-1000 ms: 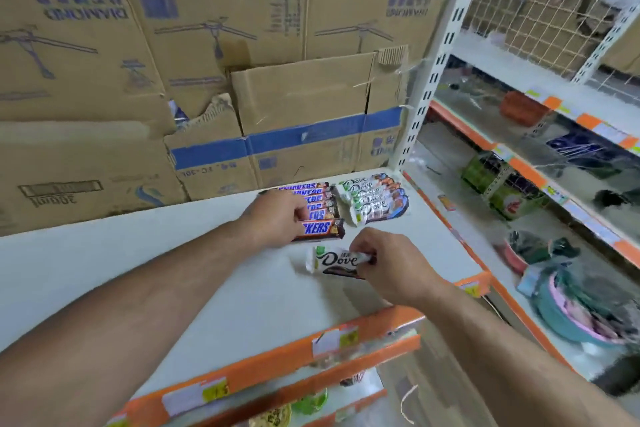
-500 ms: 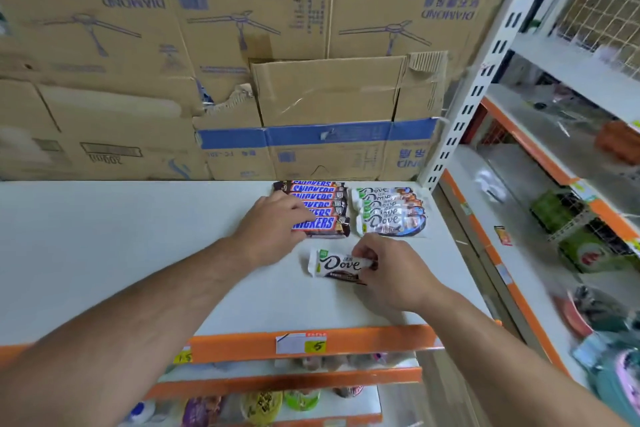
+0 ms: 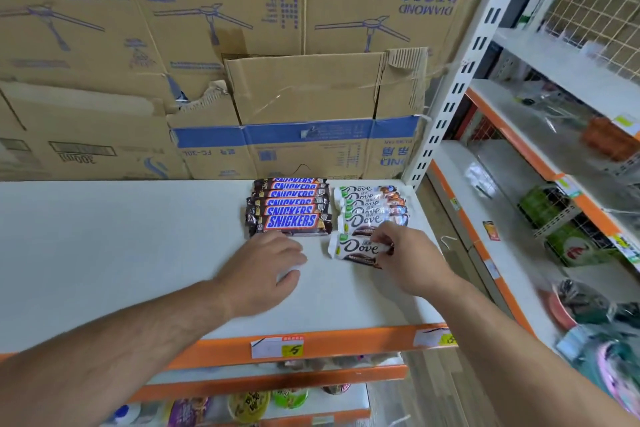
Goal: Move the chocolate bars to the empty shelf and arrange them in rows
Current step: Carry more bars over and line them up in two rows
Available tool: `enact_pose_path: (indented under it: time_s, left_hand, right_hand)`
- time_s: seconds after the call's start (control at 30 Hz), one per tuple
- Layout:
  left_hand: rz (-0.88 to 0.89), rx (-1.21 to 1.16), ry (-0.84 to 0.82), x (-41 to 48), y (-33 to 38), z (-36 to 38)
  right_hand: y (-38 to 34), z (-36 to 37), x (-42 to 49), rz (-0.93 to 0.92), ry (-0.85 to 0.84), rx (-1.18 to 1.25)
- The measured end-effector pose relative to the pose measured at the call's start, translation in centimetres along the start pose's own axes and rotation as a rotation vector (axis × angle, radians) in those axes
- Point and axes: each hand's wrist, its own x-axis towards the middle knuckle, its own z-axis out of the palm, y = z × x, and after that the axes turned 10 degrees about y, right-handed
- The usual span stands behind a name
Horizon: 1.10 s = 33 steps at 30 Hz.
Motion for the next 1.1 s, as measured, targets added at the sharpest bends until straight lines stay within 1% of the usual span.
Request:
enact_pose_path:
  time_s: [0.07,0.17,0.3,0.37,0.43,0.6,0.8,0.97,1.1]
  left_hand:
    - [-0.03,-0.015,-0.003,0.0,-0.1,0.0]
    - [-0.023,-0.025,-0.002,0.0,0.0,0.1]
    - [-0.008,-0.019,0.018,-0.1,0.1,0.1]
    - [-0.011,-0.022,0.01,-0.2,0.1,0.1]
    - [-0.014,-0.027,-0.007,-0.2,0.0,0.1]
    - [-0.03,-0.015,-0.037,-0.1,0.1,0.0]
    - [-0.03,-0.007,-0.051,-0.1,-0.1,0.2]
    - [-0.026,-0.008,-0.044,0.0,0.0,0.1]
    - [-0.005,0.0,-0.015,0.4,0.2,-0.1]
  right_hand:
    - [0.7,-0.1,0.9,-0.001,0.037,-0.042]
    - [0.8,0.1,1.7,-0.004,0.114,-0.116]
    - [0.6,1.2,1.3,-0.113,0.285,-0.335]
    - [0.3,2.0,0.8,-0.169,0.349,-0.345]
    - [0.2,2.6,0.5,-0.183,0.376,-0.353]
    - [-0.1,3.1,0.6,-0.098,0.317,-0.331]
    - [-1.3,3.2,1.4,0.047,0.27,-0.225]
    - [-1.6,3.2,1.4,0.046,0.254,-0.24]
    - [-1.5,3.2,1.2,0.027,0.292,-0.247]
